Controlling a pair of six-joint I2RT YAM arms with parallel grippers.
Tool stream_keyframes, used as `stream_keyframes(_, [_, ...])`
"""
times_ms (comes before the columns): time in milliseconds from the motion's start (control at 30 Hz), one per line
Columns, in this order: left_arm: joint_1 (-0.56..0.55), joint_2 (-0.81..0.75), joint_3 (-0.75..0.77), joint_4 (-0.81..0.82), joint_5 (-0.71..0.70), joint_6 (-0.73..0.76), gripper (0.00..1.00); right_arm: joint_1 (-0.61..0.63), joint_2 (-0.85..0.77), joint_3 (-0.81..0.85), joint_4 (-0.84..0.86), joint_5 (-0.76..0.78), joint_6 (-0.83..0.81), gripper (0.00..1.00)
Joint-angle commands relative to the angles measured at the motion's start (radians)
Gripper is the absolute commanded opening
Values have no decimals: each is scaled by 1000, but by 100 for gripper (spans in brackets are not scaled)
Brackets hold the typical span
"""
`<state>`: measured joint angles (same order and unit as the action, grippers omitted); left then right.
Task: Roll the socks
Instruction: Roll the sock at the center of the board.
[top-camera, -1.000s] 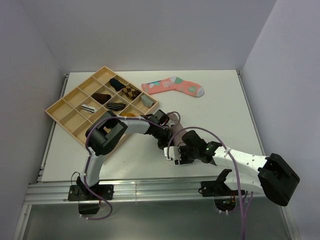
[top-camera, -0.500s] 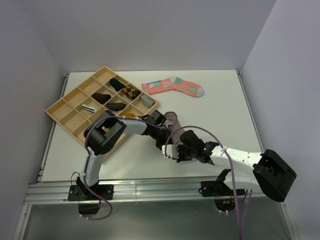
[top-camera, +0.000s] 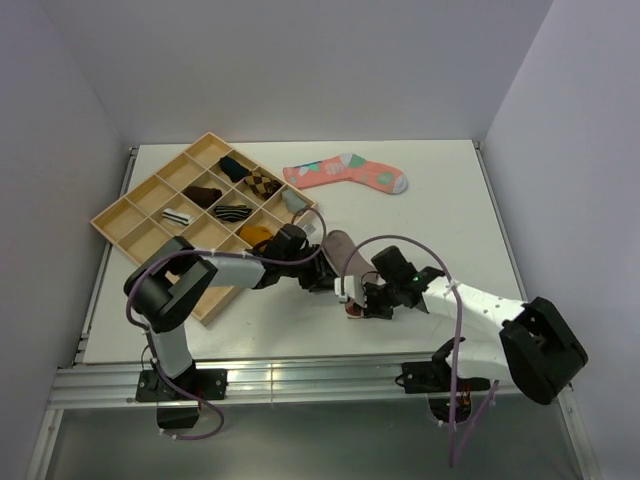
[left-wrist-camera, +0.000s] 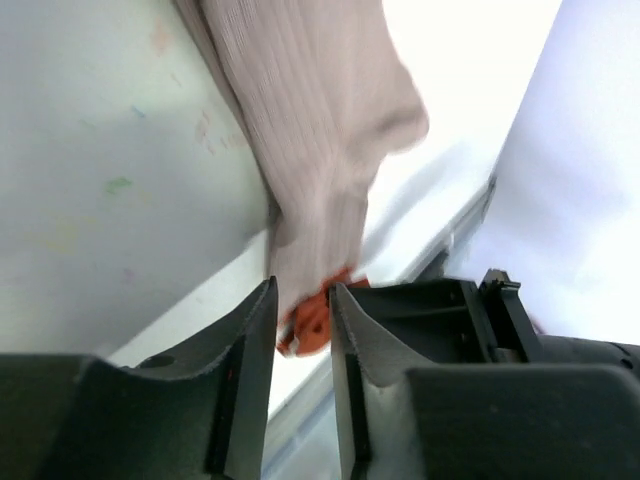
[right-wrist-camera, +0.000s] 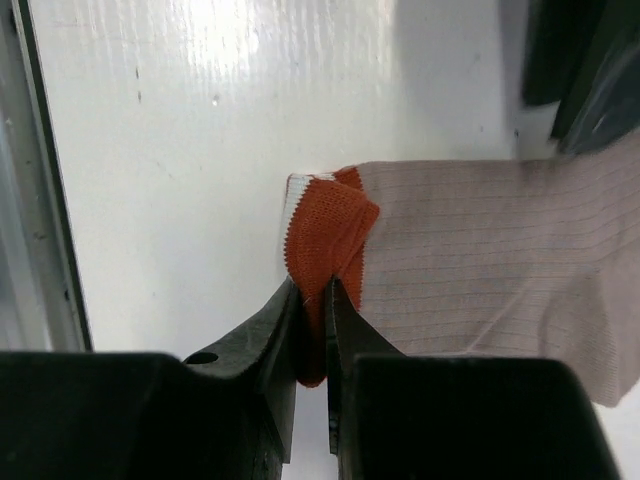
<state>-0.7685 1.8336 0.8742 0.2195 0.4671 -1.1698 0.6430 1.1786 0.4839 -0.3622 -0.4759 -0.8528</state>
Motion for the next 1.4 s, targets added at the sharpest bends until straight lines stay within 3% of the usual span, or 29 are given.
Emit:
stream_keyframes(0, [-3, -88, -69, 190, -218, -15, 32, -89, 77, 91, -189, -163, -74, 12])
stream_keyframes(133, [-66, -175, -135, 276, -404, 70, 29, -179, 203, 235, -357, -265, -162, 11])
stream_keyframes(267, [-158, -198, -158, 366, -524, 226, 27, -246, 427, 386, -564, -358, -293, 11])
stream_keyframes(367, [-209, -195, -187, 452, -559, 294, 27, -282, 583, 501, -732, -394, -340, 12])
stream_keyframes(500, [-224, -143, -205, 559, -503, 347, 25, -330, 742, 616, -813, -411, -350, 12])
stream_keyframes(767, [-233, -16, -169, 662, -383, 407, 25, -373, 793, 633, -733, -388, -215, 12])
stream_keyframes(967, [-238, 33, -190, 753, -331, 424, 33, -375, 815, 648, -722, -349, -155, 12])
stream_keyframes(1367, [-268, 101, -152, 705, -265, 504, 37, -375, 866, 696, -704, -326, -55, 12])
